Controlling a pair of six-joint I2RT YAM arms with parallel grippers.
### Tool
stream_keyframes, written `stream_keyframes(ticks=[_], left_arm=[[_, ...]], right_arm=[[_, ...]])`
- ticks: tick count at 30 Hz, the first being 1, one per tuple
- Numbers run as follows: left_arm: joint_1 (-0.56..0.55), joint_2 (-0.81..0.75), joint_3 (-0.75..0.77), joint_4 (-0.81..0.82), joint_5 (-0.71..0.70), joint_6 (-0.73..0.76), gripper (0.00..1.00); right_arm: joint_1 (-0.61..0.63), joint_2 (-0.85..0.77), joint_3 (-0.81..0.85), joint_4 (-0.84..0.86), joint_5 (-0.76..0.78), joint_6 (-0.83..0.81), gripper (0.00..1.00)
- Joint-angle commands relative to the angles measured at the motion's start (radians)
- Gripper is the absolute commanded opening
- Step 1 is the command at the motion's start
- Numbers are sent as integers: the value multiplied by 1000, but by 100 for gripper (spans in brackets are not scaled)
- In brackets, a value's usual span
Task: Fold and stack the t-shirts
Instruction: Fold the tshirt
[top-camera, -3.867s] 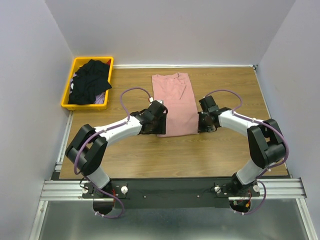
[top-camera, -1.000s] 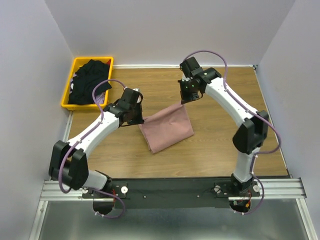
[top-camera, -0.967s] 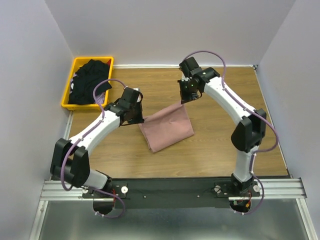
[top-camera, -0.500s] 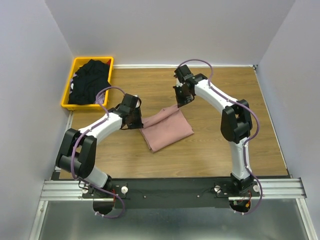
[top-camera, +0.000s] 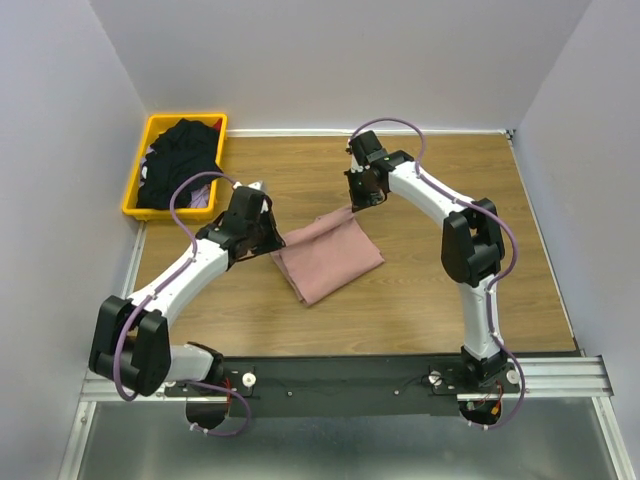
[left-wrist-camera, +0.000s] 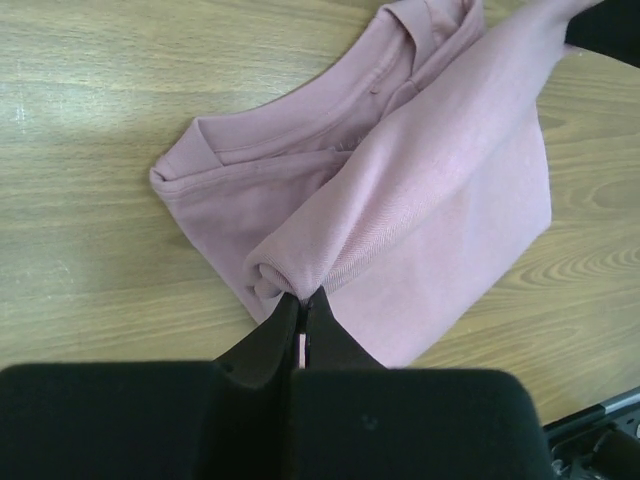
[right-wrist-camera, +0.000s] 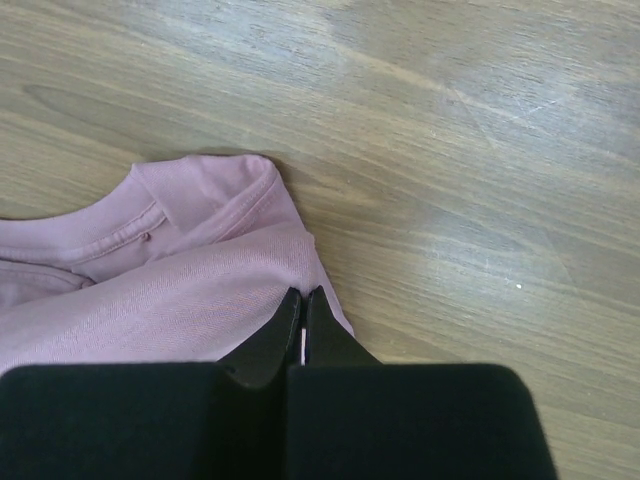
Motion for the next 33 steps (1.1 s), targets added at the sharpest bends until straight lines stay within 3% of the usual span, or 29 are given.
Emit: stream_keyframes(ticks=[1, 6, 9, 12, 13, 19, 22, 24, 26, 29, 33], left_arm=[[6, -35, -55, -29, -15, -32, 0], [6, -75, -169, 29, -15, -89, 0], [10, -78, -219, 57, -64, -109, 0], [24, -66, -258, 114, -69, -129, 0], [27, -57, -258, 125, -63, -127, 0], [32, -74, -238, 106, -78, -141, 0], [32, -167, -247, 68, -125, -162, 24], [32, -253, -247, 25, -165, -169, 51], [30, -305, -242, 1, -186, -170, 61], [18, -361, -207, -32, -169, -155, 61], [-23, -326, -173, 42, -4, -139, 53]], right_arm=[[-14, -16, -15, 40, 16, -6, 1], [-14, 0, -20, 66, -15, -14, 3], [-14, 5, -15, 78, -32, -14, 12], [-14, -4, -4, 81, -61, -17, 28], [-14, -10, -3, 81, -69, -12, 39], [-14, -121, -68, 113, -26, 8, 50], [-14, -191, -142, 152, -50, 12, 53], [-14, -242, -190, 192, -111, 23, 53], [-16, -272, -272, 253, -194, 32, 53], [-20, -312, -366, 330, -272, 66, 53], [-37, -328, -453, 417, -393, 103, 49]])
